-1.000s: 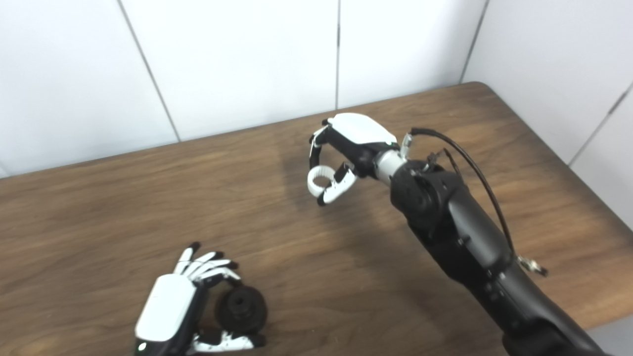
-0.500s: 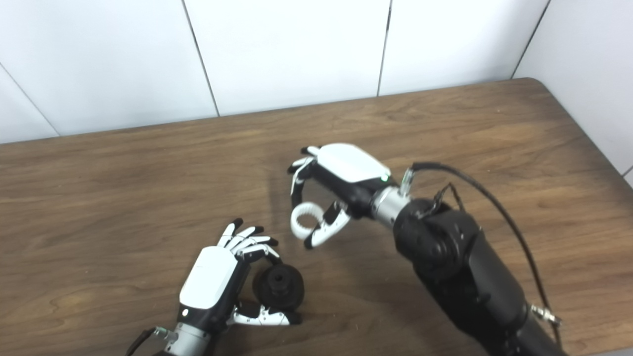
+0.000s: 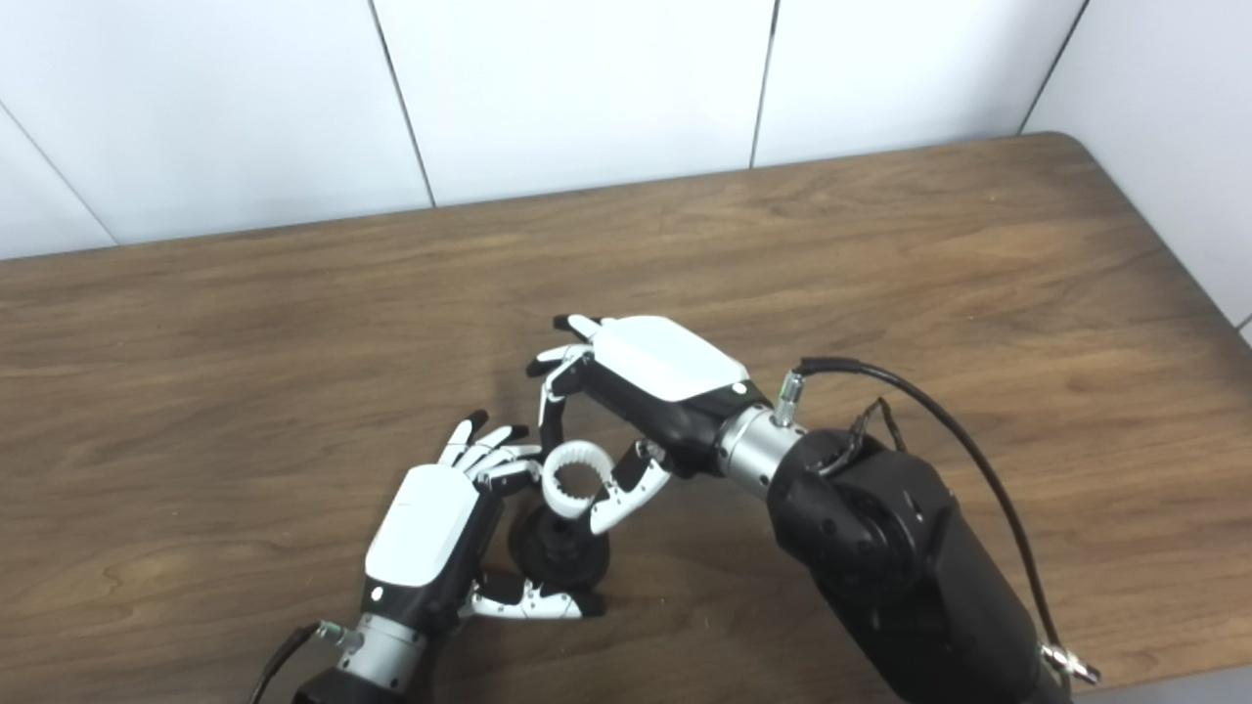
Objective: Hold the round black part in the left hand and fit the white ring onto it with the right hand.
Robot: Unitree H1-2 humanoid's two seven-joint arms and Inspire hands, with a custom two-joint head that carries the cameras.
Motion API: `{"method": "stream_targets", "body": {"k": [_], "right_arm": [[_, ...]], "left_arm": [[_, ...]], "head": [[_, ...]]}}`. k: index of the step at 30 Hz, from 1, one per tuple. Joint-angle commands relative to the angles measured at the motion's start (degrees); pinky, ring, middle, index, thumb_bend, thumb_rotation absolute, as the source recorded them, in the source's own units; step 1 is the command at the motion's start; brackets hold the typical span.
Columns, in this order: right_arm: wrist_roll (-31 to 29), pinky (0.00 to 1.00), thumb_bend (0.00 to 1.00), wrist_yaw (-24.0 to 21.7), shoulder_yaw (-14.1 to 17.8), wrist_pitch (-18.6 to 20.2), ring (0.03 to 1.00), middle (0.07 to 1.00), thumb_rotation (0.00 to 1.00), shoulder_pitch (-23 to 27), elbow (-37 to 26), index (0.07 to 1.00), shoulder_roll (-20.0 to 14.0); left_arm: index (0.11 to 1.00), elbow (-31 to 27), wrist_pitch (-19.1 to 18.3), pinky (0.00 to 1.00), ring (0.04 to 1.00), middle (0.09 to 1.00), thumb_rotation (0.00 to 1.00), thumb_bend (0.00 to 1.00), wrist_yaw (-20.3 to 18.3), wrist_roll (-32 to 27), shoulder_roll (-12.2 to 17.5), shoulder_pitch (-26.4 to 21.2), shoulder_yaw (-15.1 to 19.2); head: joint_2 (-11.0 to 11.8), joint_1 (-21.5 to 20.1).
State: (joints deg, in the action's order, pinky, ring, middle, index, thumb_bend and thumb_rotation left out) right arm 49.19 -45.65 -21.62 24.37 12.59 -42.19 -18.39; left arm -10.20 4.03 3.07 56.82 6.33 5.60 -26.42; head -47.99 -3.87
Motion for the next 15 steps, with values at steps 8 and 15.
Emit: {"method": "stream_targets", "body": {"k": [8, 15], "right_arm": [[-0.13, 1.00, 0.52, -1.28, 1.61, -0.99, 1.000, 0.854, 0.13, 0.82, -2.22, 0.482, 0.40], [-1.22, 1.00, 0.52, 0.03, 1.91, -2.77, 1.000, 0.854, 0.13, -0.57, -0.79, 0.482, 0.31]], "left_arm": [[0.483, -0.53, -0.81, 1.00, 0.879, 0.754, 0.05, 0.52, -0.15, 1.02, -0.27, -1.04, -0.58], [0.483, -0.54, -1.25, 1.00, 0.878, 0.753, 0.05, 0.52, -0.02, 1.35, -0.26, -1.31, -1.14]], "head": [[-1.29, 0.31], [-1.36, 0.27]]}}
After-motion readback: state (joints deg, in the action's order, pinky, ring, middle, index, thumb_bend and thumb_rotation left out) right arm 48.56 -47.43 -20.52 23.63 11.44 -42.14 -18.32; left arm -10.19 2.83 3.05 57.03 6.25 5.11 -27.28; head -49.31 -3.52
